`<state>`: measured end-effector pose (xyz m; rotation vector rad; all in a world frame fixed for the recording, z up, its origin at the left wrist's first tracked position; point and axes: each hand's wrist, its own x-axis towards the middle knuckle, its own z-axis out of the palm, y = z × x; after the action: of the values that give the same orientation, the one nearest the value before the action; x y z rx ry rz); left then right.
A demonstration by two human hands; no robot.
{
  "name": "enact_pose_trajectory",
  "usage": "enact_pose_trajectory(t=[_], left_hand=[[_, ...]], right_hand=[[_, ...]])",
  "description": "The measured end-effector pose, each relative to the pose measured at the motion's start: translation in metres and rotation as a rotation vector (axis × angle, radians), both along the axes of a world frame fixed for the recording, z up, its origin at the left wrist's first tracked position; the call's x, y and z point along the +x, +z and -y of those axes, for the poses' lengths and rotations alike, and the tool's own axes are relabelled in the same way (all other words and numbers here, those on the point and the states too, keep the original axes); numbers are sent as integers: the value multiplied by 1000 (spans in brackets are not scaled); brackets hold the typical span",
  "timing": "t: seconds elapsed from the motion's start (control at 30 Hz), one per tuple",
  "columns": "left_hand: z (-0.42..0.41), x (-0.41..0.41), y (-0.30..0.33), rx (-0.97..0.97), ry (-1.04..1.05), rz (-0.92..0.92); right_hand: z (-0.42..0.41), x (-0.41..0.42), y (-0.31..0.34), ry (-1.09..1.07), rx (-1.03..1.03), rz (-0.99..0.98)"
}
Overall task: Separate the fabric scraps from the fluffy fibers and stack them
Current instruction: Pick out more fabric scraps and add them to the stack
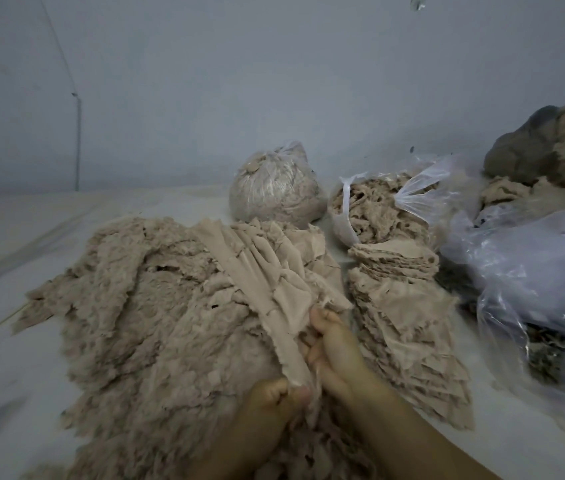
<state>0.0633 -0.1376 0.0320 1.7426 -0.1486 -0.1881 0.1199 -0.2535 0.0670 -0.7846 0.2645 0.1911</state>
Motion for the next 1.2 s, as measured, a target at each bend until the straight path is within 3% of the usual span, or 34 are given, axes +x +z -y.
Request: enact_pose_trajectory(t=[0.13, 0.27, 0.4, 0.43, 0.6, 0.73, 0.83, 0.93, 1.07, 1.2], left_hand=[[-4, 2, -3, 105, -49, 9], [10, 4, -1, 132, -80, 60], [17, 0, -5, 204, -205, 88], [16, 0, -4, 173, -180, 73], [7, 30, 15, -389, 153, -150], [0, 60, 39, -630, 387, -147], [-1, 67, 46, -663, 466, -66], [8, 54, 35, -655, 623, -114], [35, 39, 31, -668, 560, -268], [47, 33, 30, -554, 709, -128]], right_hand=[[9, 4, 0, 42, -8, 49], [5, -5, -5, 199, -266, 73], [6, -5, 0, 117, -263, -5], [8, -5, 1, 94, -263, -17], [8, -26, -8, 136, -353, 74], [9, -48, -21, 133, -386, 56], [19, -45, -22, 101, -246, 19], [25, -34, -15, 90, -93, 95], [11, -35, -14, 52, -256, 133], [3, -36, -15, -30, -149, 44]])
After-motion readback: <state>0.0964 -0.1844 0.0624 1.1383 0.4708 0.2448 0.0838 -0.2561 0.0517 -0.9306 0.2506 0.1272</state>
